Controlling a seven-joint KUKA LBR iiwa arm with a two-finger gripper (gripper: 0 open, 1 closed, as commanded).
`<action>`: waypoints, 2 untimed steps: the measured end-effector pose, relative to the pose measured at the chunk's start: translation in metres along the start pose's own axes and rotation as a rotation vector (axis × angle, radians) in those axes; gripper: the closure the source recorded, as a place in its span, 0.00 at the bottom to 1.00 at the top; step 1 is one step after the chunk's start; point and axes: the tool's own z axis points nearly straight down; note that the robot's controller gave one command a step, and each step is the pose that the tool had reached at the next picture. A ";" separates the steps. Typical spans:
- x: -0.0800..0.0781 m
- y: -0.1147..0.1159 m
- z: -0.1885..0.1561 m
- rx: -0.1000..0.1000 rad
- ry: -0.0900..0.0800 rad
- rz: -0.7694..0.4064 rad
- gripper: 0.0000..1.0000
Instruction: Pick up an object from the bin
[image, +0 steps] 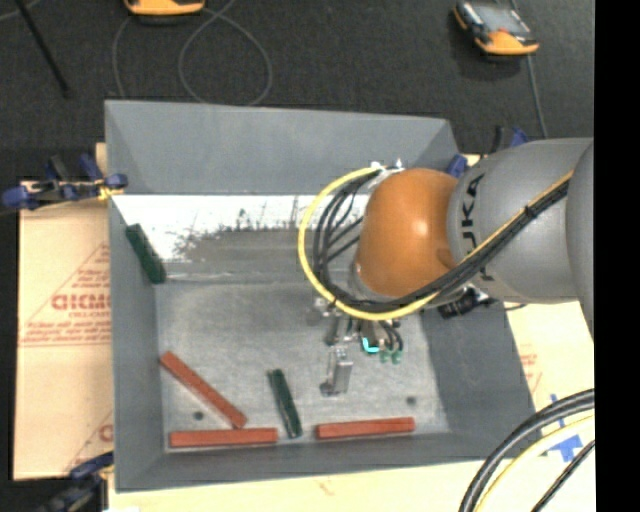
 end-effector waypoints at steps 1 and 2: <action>0.041 0.034 0.076 0.001 -0.008 -0.385 0.00; 0.041 0.033 0.075 0.001 -0.009 -0.380 1.00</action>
Offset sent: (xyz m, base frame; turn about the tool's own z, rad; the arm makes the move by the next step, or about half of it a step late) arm -0.0429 0.0334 -0.0751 -0.3853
